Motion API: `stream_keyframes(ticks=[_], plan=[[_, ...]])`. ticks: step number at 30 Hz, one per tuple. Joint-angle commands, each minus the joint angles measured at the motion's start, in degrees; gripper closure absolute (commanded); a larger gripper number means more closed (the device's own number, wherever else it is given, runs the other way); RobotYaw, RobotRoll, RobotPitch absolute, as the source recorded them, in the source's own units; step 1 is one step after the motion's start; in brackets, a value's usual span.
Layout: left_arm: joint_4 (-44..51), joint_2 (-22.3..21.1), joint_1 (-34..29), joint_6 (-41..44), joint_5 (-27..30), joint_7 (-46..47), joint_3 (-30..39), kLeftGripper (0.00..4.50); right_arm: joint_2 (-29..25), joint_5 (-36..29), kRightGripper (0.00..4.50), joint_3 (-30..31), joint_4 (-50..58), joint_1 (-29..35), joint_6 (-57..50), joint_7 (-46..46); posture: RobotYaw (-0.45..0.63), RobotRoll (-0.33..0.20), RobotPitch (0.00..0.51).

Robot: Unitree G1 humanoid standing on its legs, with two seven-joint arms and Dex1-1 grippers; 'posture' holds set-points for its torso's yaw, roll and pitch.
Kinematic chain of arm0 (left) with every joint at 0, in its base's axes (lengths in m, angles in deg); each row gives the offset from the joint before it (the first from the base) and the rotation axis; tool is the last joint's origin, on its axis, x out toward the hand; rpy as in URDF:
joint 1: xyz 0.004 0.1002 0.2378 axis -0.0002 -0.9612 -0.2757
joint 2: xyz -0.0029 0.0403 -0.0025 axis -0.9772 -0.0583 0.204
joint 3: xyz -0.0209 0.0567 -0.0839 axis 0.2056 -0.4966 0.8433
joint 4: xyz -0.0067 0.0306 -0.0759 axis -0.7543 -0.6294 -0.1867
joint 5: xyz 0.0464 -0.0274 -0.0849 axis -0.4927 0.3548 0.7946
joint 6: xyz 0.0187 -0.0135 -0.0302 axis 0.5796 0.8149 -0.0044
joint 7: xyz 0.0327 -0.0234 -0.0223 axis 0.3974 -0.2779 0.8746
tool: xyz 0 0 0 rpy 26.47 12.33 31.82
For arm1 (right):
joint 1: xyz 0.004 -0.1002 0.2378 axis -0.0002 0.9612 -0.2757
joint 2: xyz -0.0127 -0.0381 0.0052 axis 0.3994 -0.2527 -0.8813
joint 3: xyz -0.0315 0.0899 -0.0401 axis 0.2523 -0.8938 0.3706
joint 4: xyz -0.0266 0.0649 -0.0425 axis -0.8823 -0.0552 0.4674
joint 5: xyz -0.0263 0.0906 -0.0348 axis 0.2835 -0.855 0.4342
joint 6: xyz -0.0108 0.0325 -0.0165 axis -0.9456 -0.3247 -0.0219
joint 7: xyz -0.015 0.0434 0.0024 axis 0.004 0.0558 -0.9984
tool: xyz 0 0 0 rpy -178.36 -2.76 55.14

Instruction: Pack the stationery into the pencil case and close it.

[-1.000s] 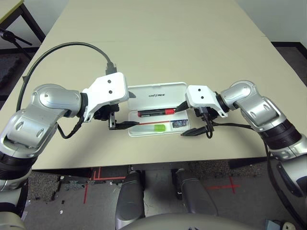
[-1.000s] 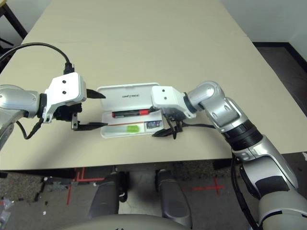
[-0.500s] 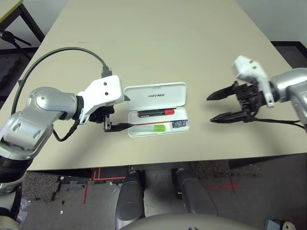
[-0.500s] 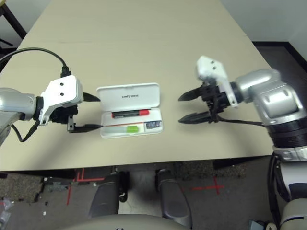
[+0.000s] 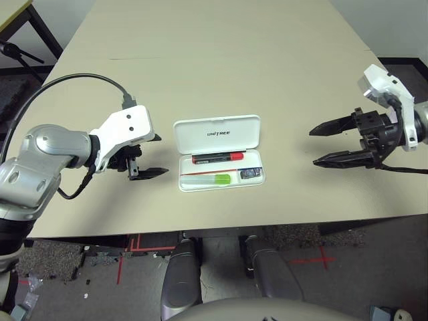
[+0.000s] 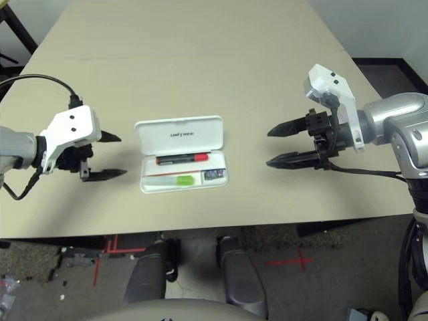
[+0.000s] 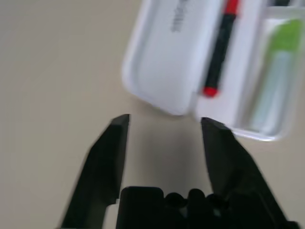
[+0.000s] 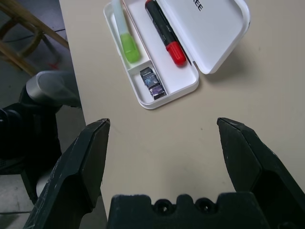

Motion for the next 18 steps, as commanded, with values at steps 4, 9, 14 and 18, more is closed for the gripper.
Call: stream_keyframes(ticks=[4,9,14,18], plan=[[-9.71,0.39,1.4,-7.36,-9.55,2.98,-3.03,3.99,0.24,-1.01,0.0,-0.19,1.03,0.06,0.15,-0.67,-0.07,0.0,0.176],[-13.46,4.09,2.73,-10.33,-11.88,4.83,-3.88,4.48,0.39,-0.95,0.0,0.13,1.12,-0.04,0.41,-1.04,-0.07,0.0,0.173],[-17.34,11.74,4.59,-14.05,-11.35,8.35,-3.24,4.48,0.96,-0.75,0.0,0.6,1.47,-0.48,0.57,-1.5,-0.07,0.0,0.17],[-17.43,15.76,4.49,-14.74,-10.47,8.69,-2.89,4.48,1.44,-0.87,0.0,0.62,1.63,-1.02,0.34,-1.58,-0.08,0.0,0.168]])
